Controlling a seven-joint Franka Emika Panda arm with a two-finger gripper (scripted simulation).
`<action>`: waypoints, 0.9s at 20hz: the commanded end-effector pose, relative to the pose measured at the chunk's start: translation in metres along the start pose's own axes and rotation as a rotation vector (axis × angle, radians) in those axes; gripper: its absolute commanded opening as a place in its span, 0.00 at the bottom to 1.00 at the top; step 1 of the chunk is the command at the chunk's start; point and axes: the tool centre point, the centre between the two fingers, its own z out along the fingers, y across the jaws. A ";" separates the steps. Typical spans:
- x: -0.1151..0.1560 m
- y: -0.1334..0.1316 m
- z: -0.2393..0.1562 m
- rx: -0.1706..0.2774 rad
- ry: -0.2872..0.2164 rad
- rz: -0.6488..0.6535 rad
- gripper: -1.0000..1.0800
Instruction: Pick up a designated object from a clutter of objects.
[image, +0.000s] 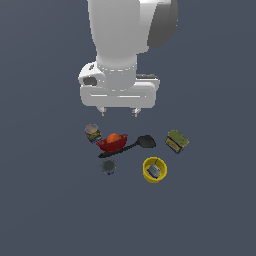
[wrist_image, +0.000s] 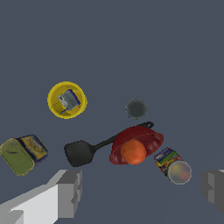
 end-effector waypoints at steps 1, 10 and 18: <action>0.000 0.000 0.000 0.000 0.000 0.000 0.96; -0.006 -0.018 -0.003 0.005 -0.023 0.000 0.96; -0.002 -0.016 0.003 0.005 -0.022 -0.016 0.96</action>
